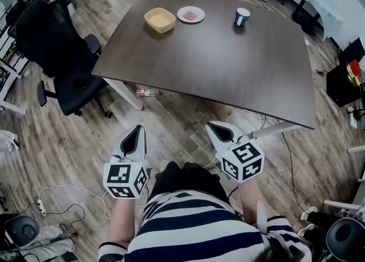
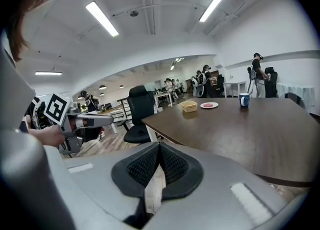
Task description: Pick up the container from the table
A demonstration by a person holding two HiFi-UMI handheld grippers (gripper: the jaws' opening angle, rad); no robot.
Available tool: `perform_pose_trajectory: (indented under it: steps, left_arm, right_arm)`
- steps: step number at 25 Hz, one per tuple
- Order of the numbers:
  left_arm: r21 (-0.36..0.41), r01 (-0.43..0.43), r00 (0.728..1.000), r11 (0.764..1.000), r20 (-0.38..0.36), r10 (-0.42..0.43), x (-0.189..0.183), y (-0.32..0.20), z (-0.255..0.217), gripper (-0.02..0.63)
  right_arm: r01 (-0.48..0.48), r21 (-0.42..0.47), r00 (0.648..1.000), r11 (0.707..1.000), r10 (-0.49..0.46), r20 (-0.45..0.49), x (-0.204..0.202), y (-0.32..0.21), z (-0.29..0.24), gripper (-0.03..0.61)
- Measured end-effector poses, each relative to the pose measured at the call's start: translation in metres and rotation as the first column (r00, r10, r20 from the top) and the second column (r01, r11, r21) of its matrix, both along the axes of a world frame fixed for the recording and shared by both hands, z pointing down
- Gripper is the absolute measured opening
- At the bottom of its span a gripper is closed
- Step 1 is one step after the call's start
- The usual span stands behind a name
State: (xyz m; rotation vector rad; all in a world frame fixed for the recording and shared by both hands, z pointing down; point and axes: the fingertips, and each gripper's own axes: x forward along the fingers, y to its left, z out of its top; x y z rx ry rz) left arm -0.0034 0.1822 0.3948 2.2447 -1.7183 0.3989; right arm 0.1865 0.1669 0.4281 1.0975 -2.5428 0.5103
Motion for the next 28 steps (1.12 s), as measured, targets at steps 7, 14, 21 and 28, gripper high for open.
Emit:
perform_pose_trajectory:
  steps: [7, 14, 21, 28]
  left_arm:
    - [0.007, -0.035, 0.999, 0.999, -0.015, 0.035, -0.012, -0.032, 0.000, 0.000]
    - [0.007, -0.052, 0.998, 0.999, -0.022, 0.052, -0.051, -0.061, 0.001, 0.000]
    - [0.010, -0.085, 0.996, 0.996, -0.013, 0.085, -0.091, -0.090, 0.000, 0.000]
    - [0.013, -0.067, 0.997, 0.998, -0.031, 0.068, -0.137, -0.112, 0.004, 0.000]
  right_arm:
    - [-0.027, 0.007, 0.999, 1.000, 0.028, -0.046, -0.016, -0.028, -0.002, -0.002]
    - [0.021, 0.013, 0.998, 1.000, -0.021, -0.056, -0.068, -0.059, -0.006, -0.002]
    - [0.046, 0.049, 0.996, 0.998, -0.042, -0.076, -0.116, -0.095, -0.015, -0.002]
    - [0.042, 0.114, 0.987, 0.993, -0.023, -0.162, -0.148, -0.130, -0.023, -0.002]
